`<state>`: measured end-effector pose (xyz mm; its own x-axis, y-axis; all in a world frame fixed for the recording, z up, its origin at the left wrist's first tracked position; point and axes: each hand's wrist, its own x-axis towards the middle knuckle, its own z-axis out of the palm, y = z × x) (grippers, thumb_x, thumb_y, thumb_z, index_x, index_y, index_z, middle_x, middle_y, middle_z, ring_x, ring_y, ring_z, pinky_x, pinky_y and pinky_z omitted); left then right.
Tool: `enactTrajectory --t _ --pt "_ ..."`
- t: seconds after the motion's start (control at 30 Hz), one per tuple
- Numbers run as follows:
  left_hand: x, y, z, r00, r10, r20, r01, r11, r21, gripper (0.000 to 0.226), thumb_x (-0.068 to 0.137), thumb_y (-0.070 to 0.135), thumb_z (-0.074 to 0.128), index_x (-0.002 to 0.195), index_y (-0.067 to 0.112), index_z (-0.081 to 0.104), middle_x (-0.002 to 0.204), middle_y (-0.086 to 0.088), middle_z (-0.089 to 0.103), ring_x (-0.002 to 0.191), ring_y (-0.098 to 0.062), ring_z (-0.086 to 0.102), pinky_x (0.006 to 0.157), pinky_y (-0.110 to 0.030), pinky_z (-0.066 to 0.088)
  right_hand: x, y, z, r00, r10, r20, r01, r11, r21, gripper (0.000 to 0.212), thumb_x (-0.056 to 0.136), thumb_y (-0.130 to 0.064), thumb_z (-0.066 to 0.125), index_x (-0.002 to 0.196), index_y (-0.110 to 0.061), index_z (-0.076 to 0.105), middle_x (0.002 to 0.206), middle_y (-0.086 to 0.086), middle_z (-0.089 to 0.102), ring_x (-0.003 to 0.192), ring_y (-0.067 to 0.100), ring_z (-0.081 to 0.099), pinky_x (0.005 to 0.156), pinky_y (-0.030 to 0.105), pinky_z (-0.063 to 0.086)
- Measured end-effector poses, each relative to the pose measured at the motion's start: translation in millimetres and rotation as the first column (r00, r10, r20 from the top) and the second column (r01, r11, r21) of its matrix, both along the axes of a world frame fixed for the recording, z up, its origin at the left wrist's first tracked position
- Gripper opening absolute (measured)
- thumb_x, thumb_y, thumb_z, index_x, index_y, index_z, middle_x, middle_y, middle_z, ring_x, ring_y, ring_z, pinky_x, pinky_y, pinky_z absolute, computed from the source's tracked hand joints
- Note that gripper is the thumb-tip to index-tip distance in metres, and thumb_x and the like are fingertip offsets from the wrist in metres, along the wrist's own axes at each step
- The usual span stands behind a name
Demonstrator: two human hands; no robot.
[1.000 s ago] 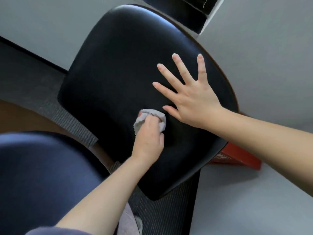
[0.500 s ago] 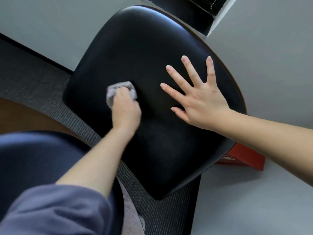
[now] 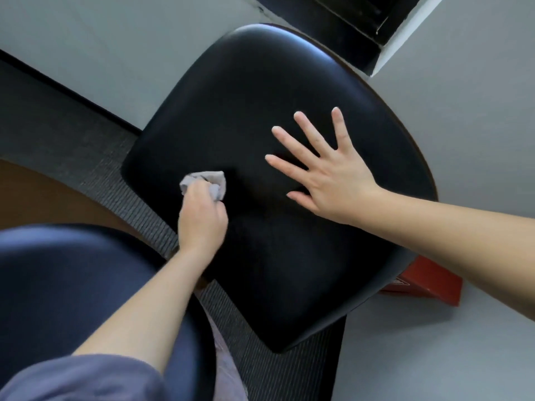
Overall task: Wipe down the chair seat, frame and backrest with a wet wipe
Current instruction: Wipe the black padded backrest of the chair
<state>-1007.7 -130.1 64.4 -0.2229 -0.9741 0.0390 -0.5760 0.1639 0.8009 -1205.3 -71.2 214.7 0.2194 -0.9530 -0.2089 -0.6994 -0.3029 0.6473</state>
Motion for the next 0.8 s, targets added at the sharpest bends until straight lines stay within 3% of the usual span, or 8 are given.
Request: enactTrajectory --t 0.07,0.13,0.23,0.37,0.53,0.6,0.67,0.8 --pt "7.1 -37.0 -7.8 0.981 0.191 0.016 -0.192 0.974 0.12 0.005 0.088 0.005 0.041 0.092 0.004 0.044 0.104 -0.018 0.051 0.09 -0.035 0.052 0.076 -0.04 0.039 3.1 -8.8 -7.2 0.998 0.004 -0.055 -0.004 1.0 0.004 0.07 0.093 -0.065 0.02 0.153 -0.031 0.009 0.161 0.01 -0.007 0.145 0.041 -0.012 0.108 0.072 -0.007" --pt "-5.8 -35.2 -13.0 0.985 0.171 0.025 -0.173 0.979 0.109 0.01 0.085 0.007 0.038 0.09 0.003 0.045 0.1 -0.017 0.052 0.09 -0.032 0.049 0.078 -0.038 0.036 2.1 -10.1 -8.6 0.997 0.002 -0.079 -0.002 1.0 0.003 0.071 0.093 -0.065 0.016 0.154 -0.03 0.007 0.161 0.011 -0.009 0.144 0.043 -0.013 0.107 0.074 -0.004" --pt "-32.7 30.6 -28.1 0.999 0.008 -0.043 -0.006 0.998 0.06 0.011 0.074 0.009 0.037 0.077 0.003 0.046 0.085 -0.016 0.049 0.086 -0.028 0.043 0.082 -0.042 0.035 1.9 -7.3 -8.2 0.995 0.01 -0.098 -0.009 1.0 0.007 0.071 0.093 -0.065 0.015 0.154 -0.029 0.007 0.161 0.013 -0.01 0.144 0.046 -0.012 0.106 0.076 0.002" --pt "-35.8 127.3 -34.5 0.969 -0.192 -0.154 0.211 0.971 0.115 0.015 0.072 0.006 0.045 0.072 0.017 0.035 0.077 0.002 0.036 0.075 -0.017 0.034 0.069 -0.031 0.028 7.6 -5.5 -15.5 0.995 0.016 -0.1 -0.016 1.0 0.0 0.073 0.093 -0.064 0.017 0.154 -0.026 0.005 0.16 0.016 -0.011 0.143 0.047 -0.012 0.107 0.075 0.003" --pt "0.2 171.9 -48.4 0.817 -0.561 -0.13 0.569 0.821 0.036 0.016 0.074 0.01 0.045 0.076 0.02 0.033 0.078 0.007 0.033 0.071 -0.014 0.035 0.067 -0.03 0.032 24.4 -7.4 -41.1 0.994 0.111 -0.015 -0.11 0.992 0.066 0.067 0.095 -0.058 0.027 0.153 -0.026 0.016 0.162 0.011 -0.003 0.146 0.039 -0.009 0.11 0.07 -0.005" --pt "13.3 143.3 -55.3 0.89 -0.43 -0.153 0.438 0.899 0.019 0.015 0.074 0.012 0.043 0.078 0.023 0.035 0.08 0.004 0.041 0.071 -0.023 0.045 0.067 -0.034 0.039 32.1 -14.3 -51.0 0.99 0.139 -0.016 -0.137 0.988 0.064 0.065 0.095 -0.057 0.026 0.153 -0.028 0.017 0.162 0.01 -0.003 0.147 0.038 -0.008 0.109 0.068 -0.007" --pt "23.2 91.4 -60.1 0.976 -0.153 -0.158 0.158 0.987 0.021 0.012 0.075 0.01 0.041 0.079 0.021 0.038 0.082 -0.003 0.047 0.078 -0.03 0.049 0.073 -0.038 0.039 37.1 -22.3 -60.4 0.988 0.147 -0.048 -0.144 0.988 0.052 0.065 0.096 -0.058 0.024 0.153 -0.029 0.014 0.161 0.01 -0.004 0.146 0.039 -0.009 0.108 0.068 -0.009" --pt "41.1 -27.2 -59.1 0.959 0.274 -0.075 -0.275 0.961 0.005 0.01 0.084 0.001 0.043 0.093 0.0 0.047 0.107 -0.023 0.053 0.095 -0.039 0.052 0.079 -0.04 0.034 36.1 -26.3 -71.4 0.982 0.154 -0.113 -0.15 0.988 0.042 0.067 0.096 -0.06 0.017 0.154 -0.027 0.008 0.161 0.014 -0.006 0.145 0.043 -0.011 0.108 0.072 -0.003"
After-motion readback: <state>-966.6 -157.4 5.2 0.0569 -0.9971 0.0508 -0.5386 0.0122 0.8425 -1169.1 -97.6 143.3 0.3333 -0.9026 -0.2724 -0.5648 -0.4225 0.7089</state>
